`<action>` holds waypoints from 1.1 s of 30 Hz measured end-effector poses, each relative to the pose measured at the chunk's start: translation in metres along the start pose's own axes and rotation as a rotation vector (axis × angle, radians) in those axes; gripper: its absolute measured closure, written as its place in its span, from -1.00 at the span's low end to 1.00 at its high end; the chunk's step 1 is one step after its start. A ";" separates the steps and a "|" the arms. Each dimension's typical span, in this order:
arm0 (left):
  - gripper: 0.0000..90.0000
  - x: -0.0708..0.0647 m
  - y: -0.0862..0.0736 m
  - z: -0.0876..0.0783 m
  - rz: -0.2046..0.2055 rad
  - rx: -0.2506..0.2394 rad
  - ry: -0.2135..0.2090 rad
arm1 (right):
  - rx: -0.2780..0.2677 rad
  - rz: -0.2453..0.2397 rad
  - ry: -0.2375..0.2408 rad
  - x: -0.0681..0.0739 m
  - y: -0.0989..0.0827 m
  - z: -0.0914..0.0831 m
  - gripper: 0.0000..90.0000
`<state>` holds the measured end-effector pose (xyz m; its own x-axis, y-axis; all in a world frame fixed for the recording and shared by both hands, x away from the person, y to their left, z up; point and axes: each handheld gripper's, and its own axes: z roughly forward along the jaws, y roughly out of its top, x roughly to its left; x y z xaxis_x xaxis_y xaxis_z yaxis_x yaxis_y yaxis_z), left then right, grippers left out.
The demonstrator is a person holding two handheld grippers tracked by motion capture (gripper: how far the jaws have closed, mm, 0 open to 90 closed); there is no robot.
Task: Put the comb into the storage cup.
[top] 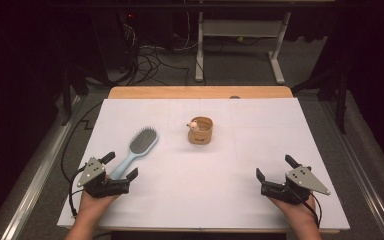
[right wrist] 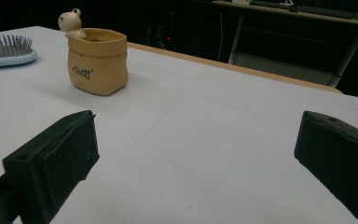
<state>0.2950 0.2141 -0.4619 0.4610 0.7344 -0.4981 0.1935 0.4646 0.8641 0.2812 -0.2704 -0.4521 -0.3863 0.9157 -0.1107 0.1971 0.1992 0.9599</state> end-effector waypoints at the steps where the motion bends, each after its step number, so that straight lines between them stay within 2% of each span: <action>1: -0.99 0.000 0.000 0.000 -0.001 0.000 -0.003 | -0.001 0.001 -0.001 0.000 0.000 0.000 -1.00; 13: -0.99 -0.005 0.006 -0.005 -0.001 -0.024 -0.017 | -0.014 0.014 -0.008 -0.001 0.001 -0.002 -1.00; 18: -1.00 -0.010 0.010 -0.009 0.017 -0.036 -0.031 | -0.017 0.023 -0.010 -0.002 0.002 -0.003 -1.00; 24: -0.99 -0.005 0.014 -0.012 0.005 -0.028 -0.023 | -0.019 0.017 -0.006 -0.001 0.002 -0.002 -1.00; 33: -0.99 0.000 0.023 -0.018 0.005 -0.051 -0.003 | -0.025 0.019 -0.009 -0.001 0.003 -0.003 -1.00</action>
<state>0.2841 0.2336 -0.4438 0.4641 0.7356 -0.4935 0.1464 0.4857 0.8618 0.2789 -0.2715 -0.4481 -0.3747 0.9223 -0.0948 0.1820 0.1735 0.9679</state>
